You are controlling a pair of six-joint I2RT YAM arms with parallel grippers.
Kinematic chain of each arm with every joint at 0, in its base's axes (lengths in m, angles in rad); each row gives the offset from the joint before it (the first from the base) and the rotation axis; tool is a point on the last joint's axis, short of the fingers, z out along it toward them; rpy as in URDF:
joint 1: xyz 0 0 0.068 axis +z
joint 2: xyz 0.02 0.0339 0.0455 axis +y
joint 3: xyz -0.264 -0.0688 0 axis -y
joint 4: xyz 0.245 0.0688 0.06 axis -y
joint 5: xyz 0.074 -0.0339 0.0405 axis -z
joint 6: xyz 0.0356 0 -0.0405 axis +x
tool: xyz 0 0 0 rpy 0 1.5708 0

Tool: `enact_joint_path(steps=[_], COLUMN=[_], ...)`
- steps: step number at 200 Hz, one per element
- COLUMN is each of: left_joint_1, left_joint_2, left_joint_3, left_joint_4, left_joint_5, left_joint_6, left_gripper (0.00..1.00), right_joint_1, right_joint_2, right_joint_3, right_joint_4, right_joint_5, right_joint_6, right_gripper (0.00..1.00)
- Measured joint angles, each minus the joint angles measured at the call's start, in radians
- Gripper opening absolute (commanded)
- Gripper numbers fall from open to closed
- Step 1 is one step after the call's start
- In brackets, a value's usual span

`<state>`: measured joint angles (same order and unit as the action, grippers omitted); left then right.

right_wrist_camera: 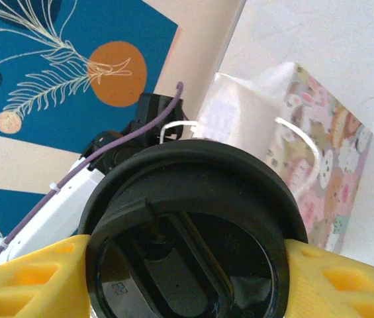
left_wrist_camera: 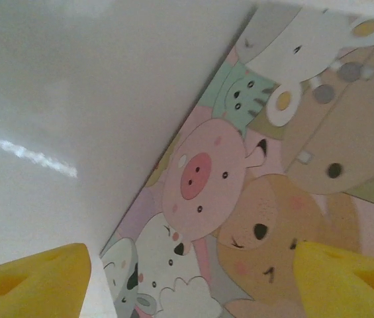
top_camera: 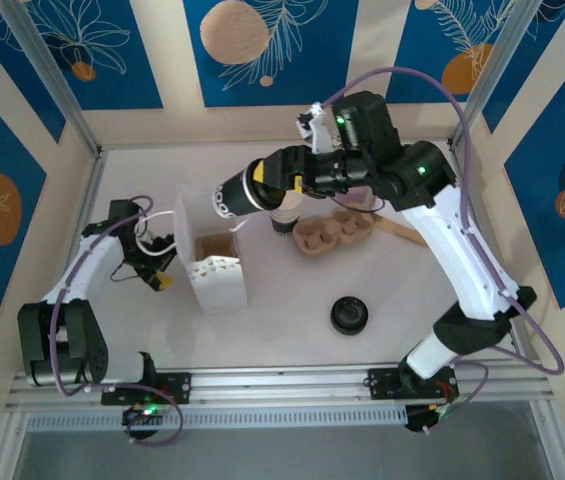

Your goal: Pack the takeout coffee

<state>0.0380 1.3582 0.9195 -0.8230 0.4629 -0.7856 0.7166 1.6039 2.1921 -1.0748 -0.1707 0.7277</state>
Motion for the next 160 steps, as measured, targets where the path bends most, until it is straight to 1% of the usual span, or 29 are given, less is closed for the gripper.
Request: enact_joint_path(steps=[38,63,96,124,160], left_joint_1=[-0.101,-0.178,-0.235,-0.244,-0.207], left_joint_2=[-0.079,-0.137,-0.163,-0.193,-0.254], left_joint_3=[-0.079,-0.120,-0.134,-0.118,-0.030], left_joint_4=[-0.008,-0.009,-0.020,-0.094,-0.263], left_joint_5=[0.000,0.001,0.004,-0.008,-0.080], left_joint_6=[-0.020,-0.048,-0.072,-0.053,0.019], left_gripper=[0.79,0.79,0.81,0.82,0.82], right_joint_1=[0.076,0.111,0.150,0.181,0.214], right_joint_2=[0.145,0.200,0.249,0.290,0.315], right_joint_3=[0.193,0.255,0.330,0.406,0.443], right_joint_4=[-0.134,-0.205,-0.312,-0.393,-0.460], right_joint_5=[0.083,0.137,0.213,0.271,0.330], right_joint_6=[-0.029,-0.033,-0.043,-0.058,-0.091], right_gripper=[0.59,0.58,0.58,0.58,0.58])
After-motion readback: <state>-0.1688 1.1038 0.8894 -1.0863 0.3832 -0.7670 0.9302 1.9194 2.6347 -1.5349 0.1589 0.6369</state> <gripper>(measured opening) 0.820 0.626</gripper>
